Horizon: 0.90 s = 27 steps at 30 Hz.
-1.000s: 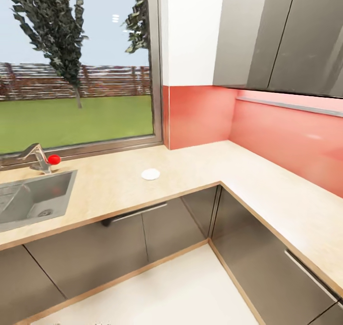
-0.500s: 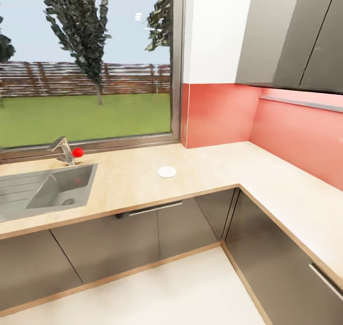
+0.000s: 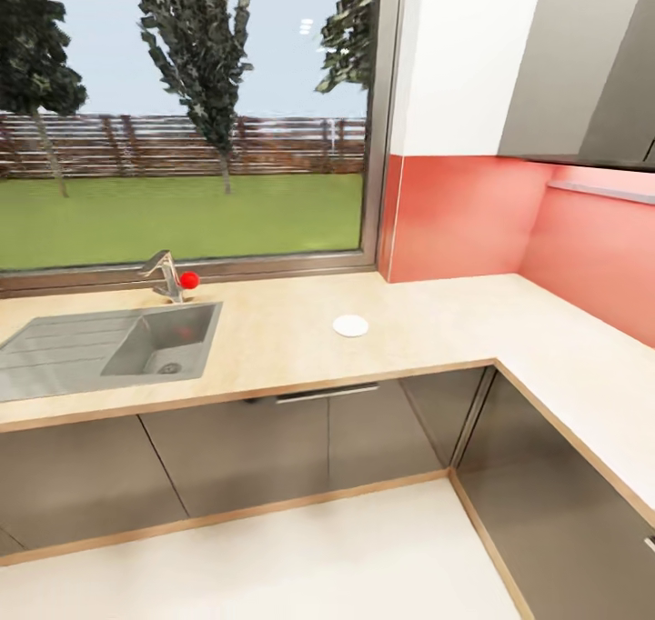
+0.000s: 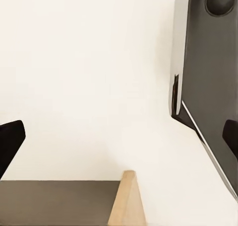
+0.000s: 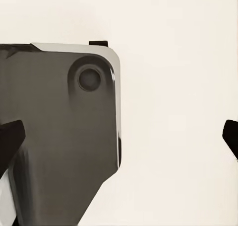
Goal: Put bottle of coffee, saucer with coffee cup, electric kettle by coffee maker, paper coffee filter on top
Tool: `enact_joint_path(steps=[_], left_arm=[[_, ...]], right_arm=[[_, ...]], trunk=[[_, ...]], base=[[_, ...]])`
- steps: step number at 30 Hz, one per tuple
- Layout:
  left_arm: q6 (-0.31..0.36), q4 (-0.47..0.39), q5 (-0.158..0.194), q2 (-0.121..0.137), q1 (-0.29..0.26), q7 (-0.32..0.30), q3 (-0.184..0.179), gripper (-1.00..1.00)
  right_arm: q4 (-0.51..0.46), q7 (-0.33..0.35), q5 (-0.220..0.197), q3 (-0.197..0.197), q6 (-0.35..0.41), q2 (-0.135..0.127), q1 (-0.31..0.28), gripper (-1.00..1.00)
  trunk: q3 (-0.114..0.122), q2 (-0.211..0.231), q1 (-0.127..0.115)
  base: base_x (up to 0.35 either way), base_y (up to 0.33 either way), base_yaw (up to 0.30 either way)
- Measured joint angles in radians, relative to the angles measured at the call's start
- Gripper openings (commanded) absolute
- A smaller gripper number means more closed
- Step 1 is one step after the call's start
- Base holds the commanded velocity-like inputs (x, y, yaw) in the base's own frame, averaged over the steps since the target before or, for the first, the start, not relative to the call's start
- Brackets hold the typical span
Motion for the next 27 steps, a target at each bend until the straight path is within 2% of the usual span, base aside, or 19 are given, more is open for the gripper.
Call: enact_joint_path(steps=[8,15,22,27], left_arm=[[0.002,-0.002,-0.002,-0.01,-0.007,0.001,-0.003,1.0],[0.003,-0.003,-0.006,-0.024,-0.008,0.008,-0.007,1.0],[0.003,-0.003,-0.006,-0.028,-0.009,0.009,-0.009,1.0],[0.003,-0.004,-0.005,-0.029,-0.009,0.01,-0.009,1.0]], right_arm=[[-0.001,-0.003,0.0,-0.001,0.001,0.0,0.0,1.0],[-0.002,-0.003,0.002,0.0,0.001,0.0,0.0,1.0],[-0.003,-0.003,0.002,0.0,0.001,0.0,0.0,1.0],[-0.006,-0.002,0.001,-0.001,0.0,0.0,0.0,1.0]], trunk=[[-0.005,0.0,0.0],[-0.006,0.0,0.0],[-0.006,0.0,0.0],[-0.006,0.0,0.0]], base=[[0.0,-0.002,0.182],[0.014,-0.138,0.017],[0.028,-0.234,0.001],[0.002,-0.078,0.0]])
